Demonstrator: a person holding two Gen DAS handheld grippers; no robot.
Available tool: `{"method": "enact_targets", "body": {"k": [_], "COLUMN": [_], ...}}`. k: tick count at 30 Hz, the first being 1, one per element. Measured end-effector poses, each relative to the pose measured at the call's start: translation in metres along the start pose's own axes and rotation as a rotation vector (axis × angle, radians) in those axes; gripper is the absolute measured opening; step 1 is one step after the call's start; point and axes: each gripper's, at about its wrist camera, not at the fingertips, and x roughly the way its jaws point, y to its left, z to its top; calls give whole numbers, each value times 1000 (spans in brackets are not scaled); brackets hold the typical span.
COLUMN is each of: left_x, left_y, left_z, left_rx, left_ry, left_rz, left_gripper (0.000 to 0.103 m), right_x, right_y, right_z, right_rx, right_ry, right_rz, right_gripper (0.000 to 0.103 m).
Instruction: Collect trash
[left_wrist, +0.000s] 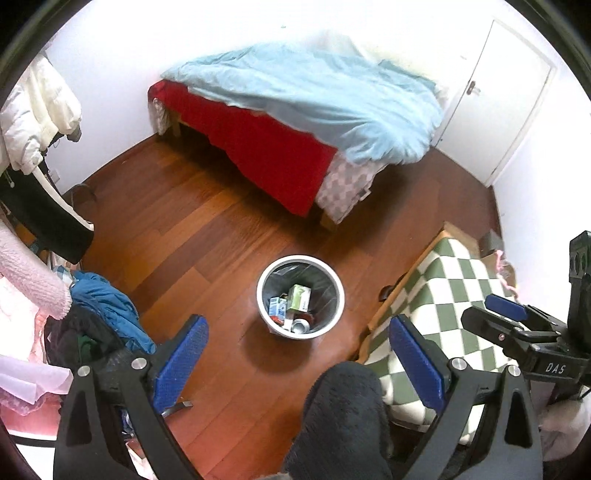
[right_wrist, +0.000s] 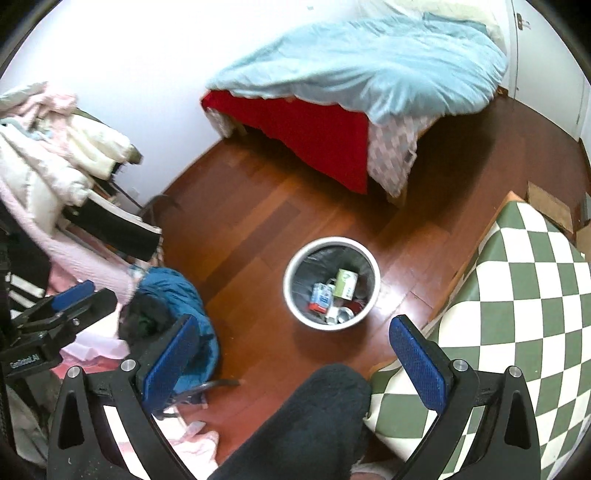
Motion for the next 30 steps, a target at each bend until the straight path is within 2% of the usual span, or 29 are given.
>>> {"method": "enact_targets", "body": {"k": [11,17,30], "left_x": [-59,-75,-85], "left_y": [-6,-11,-9], "left_z": [-6,-11,-17], "left_rx": [6,25,-6], "left_ry": [-79,-103,-123], "left_rz": [-64,-77,-98], "left_gripper": [100,100,100], "right_x": [-84,-103,-115], "right_y": [34,42,50], "right_z": [-11,-15,-17], "right_rx": [-61,-62,-88], "right_ry": [-53,-55,-37], "right_rz": [97,127,162], "right_gripper": [103,103,103]}}
